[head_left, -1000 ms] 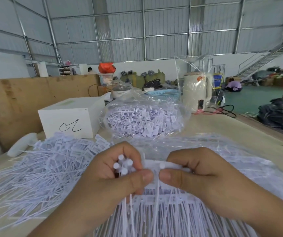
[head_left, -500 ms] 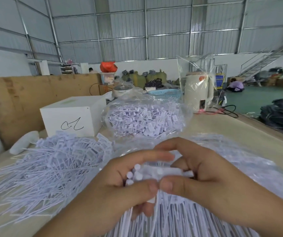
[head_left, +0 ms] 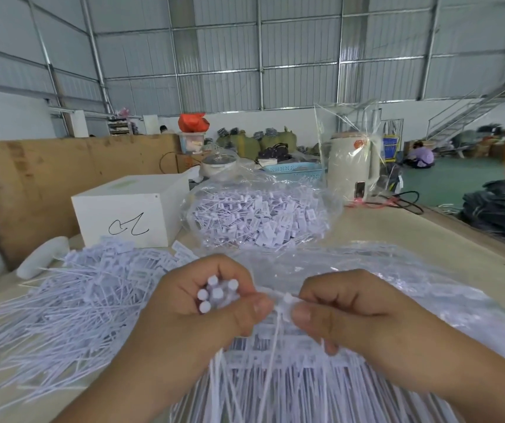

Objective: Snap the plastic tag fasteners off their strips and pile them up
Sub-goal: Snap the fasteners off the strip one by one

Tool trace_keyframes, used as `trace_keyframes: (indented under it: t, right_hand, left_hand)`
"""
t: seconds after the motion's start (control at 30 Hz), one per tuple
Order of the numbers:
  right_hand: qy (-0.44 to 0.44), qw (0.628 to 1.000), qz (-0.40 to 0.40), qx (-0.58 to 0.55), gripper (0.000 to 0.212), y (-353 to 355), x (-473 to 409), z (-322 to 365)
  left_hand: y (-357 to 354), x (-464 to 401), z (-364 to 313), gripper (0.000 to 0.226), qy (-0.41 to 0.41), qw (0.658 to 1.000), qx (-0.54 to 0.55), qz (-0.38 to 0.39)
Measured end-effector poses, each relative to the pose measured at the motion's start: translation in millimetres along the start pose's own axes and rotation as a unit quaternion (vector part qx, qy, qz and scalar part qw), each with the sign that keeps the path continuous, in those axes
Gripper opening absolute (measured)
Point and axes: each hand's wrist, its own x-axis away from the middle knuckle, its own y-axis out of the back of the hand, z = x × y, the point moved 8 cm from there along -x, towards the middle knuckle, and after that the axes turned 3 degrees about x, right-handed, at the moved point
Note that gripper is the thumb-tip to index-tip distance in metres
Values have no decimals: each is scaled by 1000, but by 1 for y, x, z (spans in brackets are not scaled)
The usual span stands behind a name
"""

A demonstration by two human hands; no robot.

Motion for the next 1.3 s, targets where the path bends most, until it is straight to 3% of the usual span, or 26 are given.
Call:
trace_keyframes:
  t: [0.1, 0.3, 0.37, 0.43, 0.53, 0.63, 0.8, 1.0, 1.07, 1.17, 1.3]
  right_hand:
    - [8, 995, -96, 2, 47, 6, 0, 4]
    - [13, 952, -305, -40, 44, 26, 11, 9]
    - [21, 941, -334, -45, 53, 45, 15, 8]
    - [30, 965, -259, -36, 53, 44, 11, 8]
    - [34, 998, -45, -35, 40, 6, 2, 6]
    - [48, 999, -10, -9, 40, -4, 0, 6]
    - [56, 998, -24, -14, 43, -3, -1, 2]
    - [15, 995, 60, -72, 26, -6, 0, 2]
    - [4, 998, 17, -54, 29, -1, -1, 0]
    - [4, 994, -110, 3, 46, 5, -1, 2]
    - [9, 950, -310, -44, 47, 39, 13, 2]
  left_hand:
    - [1, 2, 1, 31, -5, 997, -35, -64]
    - [19, 6, 7, 35, -14, 973, -59, -221]
    - [28, 2, 11, 34, 1, 976, -30, -215]
    - [22, -3, 10, 26, 7, 989, -14, -146]
    - [-8, 0, 11, 31, 57, 997, 30, 35]
    - [-28, 10, 8, 39, 93, 979, 49, 173]
    - [-29, 10, 4, 27, 53, 986, 6, 155]
    - [-1, 4, -2, 18, 10, 1000, -17, 23]
    - [2, 3, -4, 17, -12, 1000, -18, -7]
    - [3, 7, -5, 17, -59, 992, -48, -98]
    - [20, 6, 2, 23, -54, 982, -2, -182]
